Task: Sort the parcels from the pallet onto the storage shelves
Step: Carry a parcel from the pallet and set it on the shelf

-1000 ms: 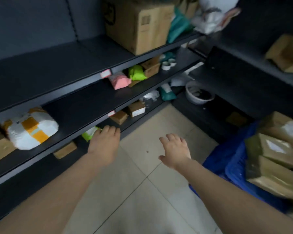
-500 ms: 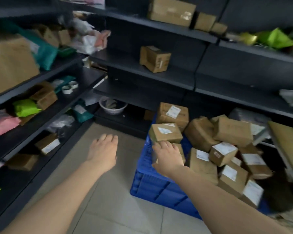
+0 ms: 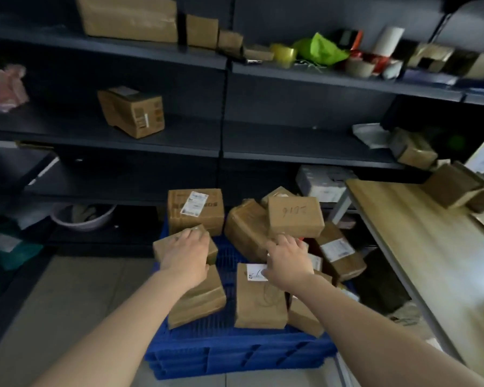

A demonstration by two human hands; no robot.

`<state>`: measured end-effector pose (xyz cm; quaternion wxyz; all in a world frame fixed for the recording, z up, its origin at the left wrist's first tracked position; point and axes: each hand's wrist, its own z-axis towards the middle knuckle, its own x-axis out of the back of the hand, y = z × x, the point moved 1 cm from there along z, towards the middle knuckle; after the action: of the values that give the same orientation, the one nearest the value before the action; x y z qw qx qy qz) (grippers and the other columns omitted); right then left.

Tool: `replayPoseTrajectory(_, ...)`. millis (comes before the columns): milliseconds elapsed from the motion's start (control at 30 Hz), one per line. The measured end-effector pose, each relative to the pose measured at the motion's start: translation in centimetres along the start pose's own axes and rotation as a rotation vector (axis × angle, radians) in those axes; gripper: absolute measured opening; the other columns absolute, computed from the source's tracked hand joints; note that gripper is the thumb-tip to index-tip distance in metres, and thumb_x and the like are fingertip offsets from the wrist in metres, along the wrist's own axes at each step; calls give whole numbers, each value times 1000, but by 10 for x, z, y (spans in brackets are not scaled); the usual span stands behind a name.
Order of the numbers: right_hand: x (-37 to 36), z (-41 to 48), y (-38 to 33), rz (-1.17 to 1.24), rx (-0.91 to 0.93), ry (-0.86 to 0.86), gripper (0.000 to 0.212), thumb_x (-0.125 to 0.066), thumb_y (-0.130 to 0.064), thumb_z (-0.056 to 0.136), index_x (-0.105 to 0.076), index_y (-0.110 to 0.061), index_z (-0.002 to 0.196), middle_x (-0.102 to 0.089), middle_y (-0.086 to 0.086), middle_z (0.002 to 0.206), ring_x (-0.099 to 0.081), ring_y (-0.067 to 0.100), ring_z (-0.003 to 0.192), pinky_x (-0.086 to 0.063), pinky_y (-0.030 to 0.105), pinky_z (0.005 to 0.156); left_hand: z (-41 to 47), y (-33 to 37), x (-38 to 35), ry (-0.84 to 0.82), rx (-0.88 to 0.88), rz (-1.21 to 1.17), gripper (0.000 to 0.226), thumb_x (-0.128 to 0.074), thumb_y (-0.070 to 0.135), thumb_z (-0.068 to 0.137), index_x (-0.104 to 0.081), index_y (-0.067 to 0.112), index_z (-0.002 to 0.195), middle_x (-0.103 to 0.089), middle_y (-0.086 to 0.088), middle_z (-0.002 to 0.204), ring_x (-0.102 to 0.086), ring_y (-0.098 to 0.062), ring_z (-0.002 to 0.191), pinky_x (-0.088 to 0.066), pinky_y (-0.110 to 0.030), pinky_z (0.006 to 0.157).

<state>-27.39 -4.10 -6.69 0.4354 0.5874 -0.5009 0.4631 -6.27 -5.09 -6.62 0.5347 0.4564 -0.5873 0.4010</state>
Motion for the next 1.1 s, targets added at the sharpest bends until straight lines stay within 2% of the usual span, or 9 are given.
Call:
replayPoseTrajectory(367,-4,87,118,72,-183,-47,61,-64,-42,88,-40,-23,141,-40,6,141,-32,27,136,-28,43,113,161,80,-3,-55,-127,-12,76,-62,40,89,-25,16,150,-33,-4,151,-27,-24,141,-31,-40,112)
replayPoseTrajectory(533,-27,121,170,130,-221,-87,66,-64,-40,88,-36,-22,145,-34,9,148,-27,29,140,-24,43,115,217,126,-19,-128,-161,-16,87,-67,49,83,-22,16,151,-29,-5,152,-25,-25,141,-27,-41,114)
replayPoseTrajectory(700,-56,150,208,242,-232,-113,71,-67,-33,86,-29,-22,144,-26,10,147,-34,31,132,-37,43,108,265,167,-46,-200,-134,-42,115,-73,57,74,1,20,154,-7,-9,160,-11,-29,147,-21,-48,115)
replayPoseTrajectory(800,-67,165,221,337,-245,-101,75,-68,-32,86,-21,-21,145,-16,14,154,-34,34,134,-41,44,105,290,181,-60,-190,-112,-24,131,-76,64,65,13,25,152,2,-11,161,-6,-32,147,-21,-52,114)
replayPoseTrajectory(933,-83,178,228,449,-216,-37,87,-68,-33,83,-10,-24,148,-30,12,150,-43,31,129,-46,44,100,311,185,-76,-235,-93,7,145,-78,67,57,27,28,147,9,-12,161,1,-34,148,-15,-53,116)
replayPoseTrajectory(1000,-86,181,229,474,-192,22,91,-68,-34,82,-8,-25,150,-35,10,145,-44,28,127,-47,42,98,318,185,-80,-233,-113,15,144,-77,68,57,27,29,147,7,-14,160,-1,-35,147,-15,-53,116)
replayPoseTrajectory(1100,-87,182,231,537,-174,116,98,-70,-39,82,-3,-24,153,-35,7,146,-40,25,130,-44,40,102,319,180,-80,-227,-111,-30,133,-67,78,57,13,31,152,-9,-11,156,-14,-32,143,-20,-50,114)
